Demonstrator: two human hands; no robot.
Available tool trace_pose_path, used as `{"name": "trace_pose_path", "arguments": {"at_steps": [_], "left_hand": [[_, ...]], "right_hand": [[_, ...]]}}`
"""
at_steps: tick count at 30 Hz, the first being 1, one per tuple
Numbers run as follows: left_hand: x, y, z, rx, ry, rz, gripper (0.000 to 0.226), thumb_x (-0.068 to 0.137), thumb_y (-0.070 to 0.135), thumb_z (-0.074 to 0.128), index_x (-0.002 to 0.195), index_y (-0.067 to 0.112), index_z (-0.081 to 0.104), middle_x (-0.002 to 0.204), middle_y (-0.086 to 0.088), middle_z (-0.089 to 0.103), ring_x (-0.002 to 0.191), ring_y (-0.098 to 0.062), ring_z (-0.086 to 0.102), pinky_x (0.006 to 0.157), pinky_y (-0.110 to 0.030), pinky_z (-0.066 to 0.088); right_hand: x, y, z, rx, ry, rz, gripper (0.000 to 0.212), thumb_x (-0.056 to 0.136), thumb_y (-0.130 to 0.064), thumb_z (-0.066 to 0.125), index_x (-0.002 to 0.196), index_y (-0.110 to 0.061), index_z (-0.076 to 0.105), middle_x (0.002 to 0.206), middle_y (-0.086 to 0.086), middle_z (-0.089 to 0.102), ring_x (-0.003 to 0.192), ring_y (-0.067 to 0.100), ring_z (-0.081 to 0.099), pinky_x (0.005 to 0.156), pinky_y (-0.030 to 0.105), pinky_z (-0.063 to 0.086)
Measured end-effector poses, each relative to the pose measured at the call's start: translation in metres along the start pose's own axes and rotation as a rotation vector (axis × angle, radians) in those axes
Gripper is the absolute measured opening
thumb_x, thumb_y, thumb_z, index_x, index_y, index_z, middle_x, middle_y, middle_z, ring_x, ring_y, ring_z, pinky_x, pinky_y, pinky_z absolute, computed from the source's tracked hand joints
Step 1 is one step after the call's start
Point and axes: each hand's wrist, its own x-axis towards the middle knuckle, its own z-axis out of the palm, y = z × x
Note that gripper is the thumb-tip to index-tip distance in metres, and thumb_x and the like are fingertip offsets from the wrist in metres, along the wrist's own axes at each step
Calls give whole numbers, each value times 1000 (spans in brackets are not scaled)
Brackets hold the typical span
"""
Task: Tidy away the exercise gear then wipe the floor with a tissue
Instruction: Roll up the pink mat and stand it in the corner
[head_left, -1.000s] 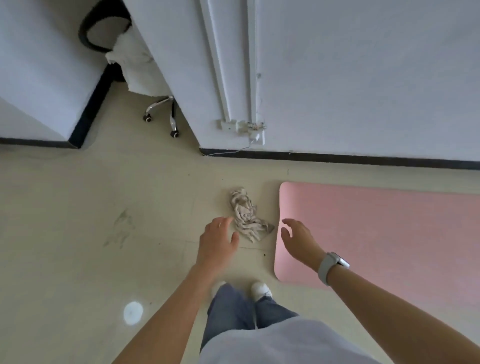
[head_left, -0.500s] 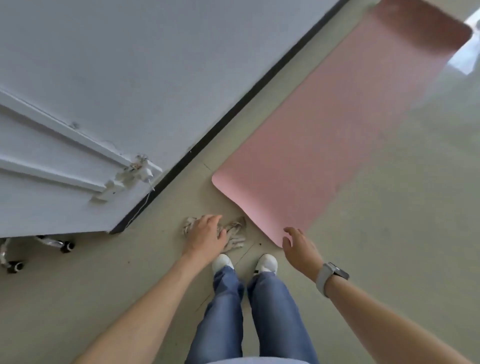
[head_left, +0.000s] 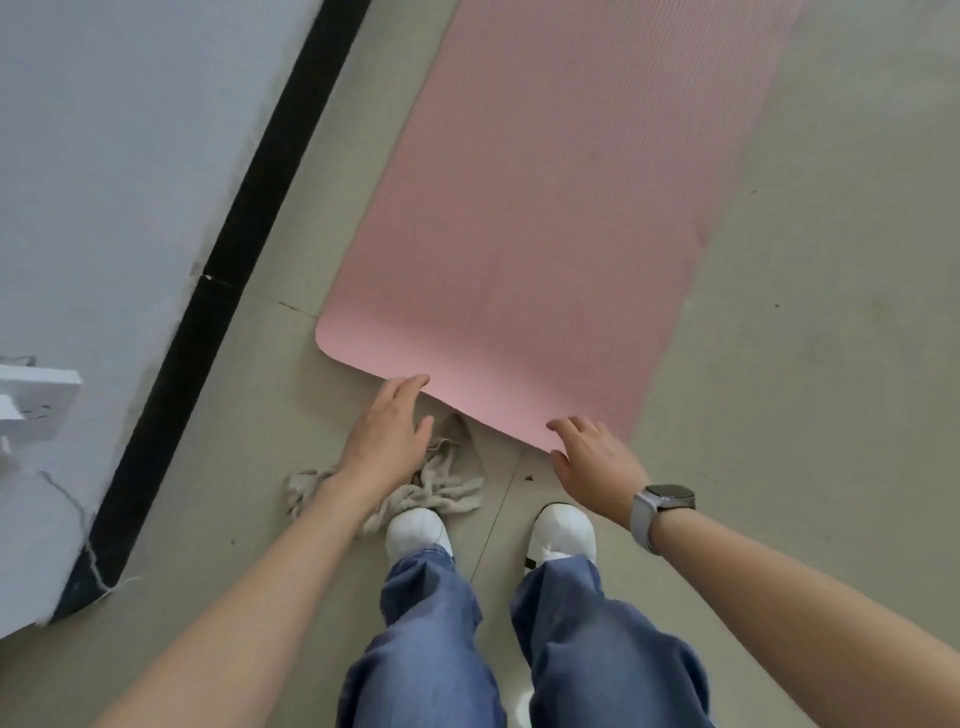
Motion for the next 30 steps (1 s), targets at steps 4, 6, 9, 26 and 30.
{"name": "trace_pose_path", "arguments": {"at_steps": [4,6,9,26,30], "left_hand": [[85,-54,84,111,-66,120,56,92,21,51,144,19,28,149,-3,29,138,-20,27,114,-38,28],[119,-72,115,283,-121,162,64,91,25,54,146,24,21,154,-2,20,143,-21,14,116,-42,20],[156,-92,146,483,-106,266,66,89,17,55,145,26,20,156,-1,13,145,-22,7,115,-43,14],[213,-86,151,661,666,707,79,64,27,76,133,22,39,139,-7,32,129,-28,30,109,-56,11],[214,-96,161,722,546,649,118,58,32,81,149,22,6,157,-8,-18,144,-29,-16,112,-57,-12]], "right_hand": [[94,32,71,-187,-6,-133,47,94,-29,39,138,-15,31,140,7,40,127,26,38,103,37,36],[130,42,101,-267,-2,-203,57,90,-38,46,139,-14,28,142,7,38,132,26,34,106,38,33],[165,51,135,-388,19,-265,83,66,-47,70,134,-11,38,135,12,49,125,33,47,97,47,45],[219,71,54,-177,356,39,37,90,-28,47,124,-16,38,120,7,58,106,28,58,82,36,41],[219,73,67,-249,405,107,34,89,-27,49,119,-15,40,114,8,55,105,28,54,83,39,36]]}}
